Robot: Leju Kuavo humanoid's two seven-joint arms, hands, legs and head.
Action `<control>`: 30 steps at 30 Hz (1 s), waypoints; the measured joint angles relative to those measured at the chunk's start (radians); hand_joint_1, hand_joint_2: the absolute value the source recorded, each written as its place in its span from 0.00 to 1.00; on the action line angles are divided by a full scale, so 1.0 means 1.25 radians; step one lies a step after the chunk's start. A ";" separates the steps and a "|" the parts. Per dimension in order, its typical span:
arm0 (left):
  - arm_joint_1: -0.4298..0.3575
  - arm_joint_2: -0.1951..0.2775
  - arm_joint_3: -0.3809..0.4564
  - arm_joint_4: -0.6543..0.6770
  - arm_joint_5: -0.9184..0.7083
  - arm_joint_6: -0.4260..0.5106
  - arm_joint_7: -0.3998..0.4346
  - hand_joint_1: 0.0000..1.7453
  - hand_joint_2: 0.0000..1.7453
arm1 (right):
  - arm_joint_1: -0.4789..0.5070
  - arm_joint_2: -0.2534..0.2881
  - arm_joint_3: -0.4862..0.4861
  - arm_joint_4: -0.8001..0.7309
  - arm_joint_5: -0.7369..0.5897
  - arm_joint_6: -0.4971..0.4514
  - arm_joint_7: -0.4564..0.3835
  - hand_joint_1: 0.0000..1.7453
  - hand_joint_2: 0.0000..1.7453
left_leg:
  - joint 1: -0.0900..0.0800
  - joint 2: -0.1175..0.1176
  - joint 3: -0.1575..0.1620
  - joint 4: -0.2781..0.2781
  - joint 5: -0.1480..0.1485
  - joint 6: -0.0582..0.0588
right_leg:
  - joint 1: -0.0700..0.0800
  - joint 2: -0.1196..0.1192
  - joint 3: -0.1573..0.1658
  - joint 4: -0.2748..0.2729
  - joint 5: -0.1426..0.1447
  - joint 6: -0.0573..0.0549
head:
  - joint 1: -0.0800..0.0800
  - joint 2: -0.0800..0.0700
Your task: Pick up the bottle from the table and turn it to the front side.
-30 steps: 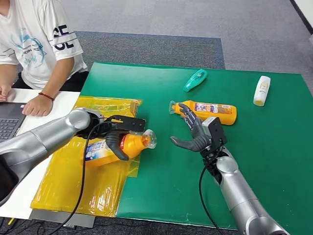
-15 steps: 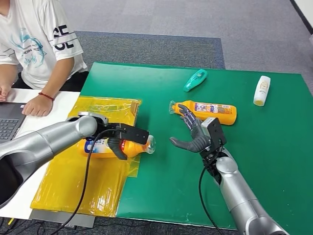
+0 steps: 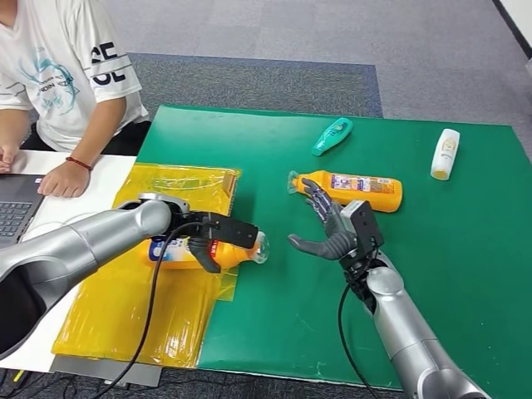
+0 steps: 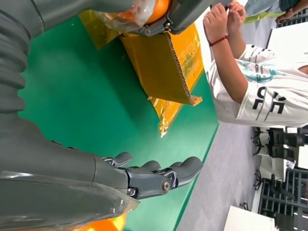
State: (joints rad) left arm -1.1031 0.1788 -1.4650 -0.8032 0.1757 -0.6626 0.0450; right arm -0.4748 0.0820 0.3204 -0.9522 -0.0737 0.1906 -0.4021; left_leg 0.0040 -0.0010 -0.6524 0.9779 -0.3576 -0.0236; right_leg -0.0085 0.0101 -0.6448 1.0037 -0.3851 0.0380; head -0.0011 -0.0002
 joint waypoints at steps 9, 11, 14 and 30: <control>0.009 -0.010 0.017 0.006 -0.004 0.014 -0.002 0.00 1.00 | 0.000 0.000 0.000 0.002 0.002 -0.001 -0.001 0.00 1.00 | 0.000 0.000 0.000 0.000 0.001 0.001 | 0.000 0.000 0.000 0.000 0.000 0.001 | 0.000 0.000; 0.009 -0.011 0.023 0.007 -0.004 0.015 -0.003 0.00 1.00 | 0.000 0.000 0.000 0.002 0.002 0.000 -0.001 0.00 1.00 | 0.000 0.000 0.000 0.000 0.001 0.001 | 0.000 0.000 0.000 0.000 0.001 0.001 | 0.000 0.000; 0.009 -0.011 0.031 0.007 -0.005 0.015 -0.005 0.00 1.00 | 0.000 0.000 0.000 0.002 0.003 0.000 -0.002 0.00 1.00 | 0.000 0.000 0.000 0.000 0.001 0.001 | 0.000 0.000 0.000 0.000 0.001 0.001 | 0.000 0.000; 0.101 -0.007 0.186 -0.015 0.003 0.165 -0.193 0.00 1.00 | 0.006 0.000 0.000 0.003 0.002 0.001 -0.010 0.00 1.00 | -0.001 0.000 0.000 0.000 0.001 0.002 | 0.000 0.000 0.001 0.000 0.001 0.002 | 0.000 0.000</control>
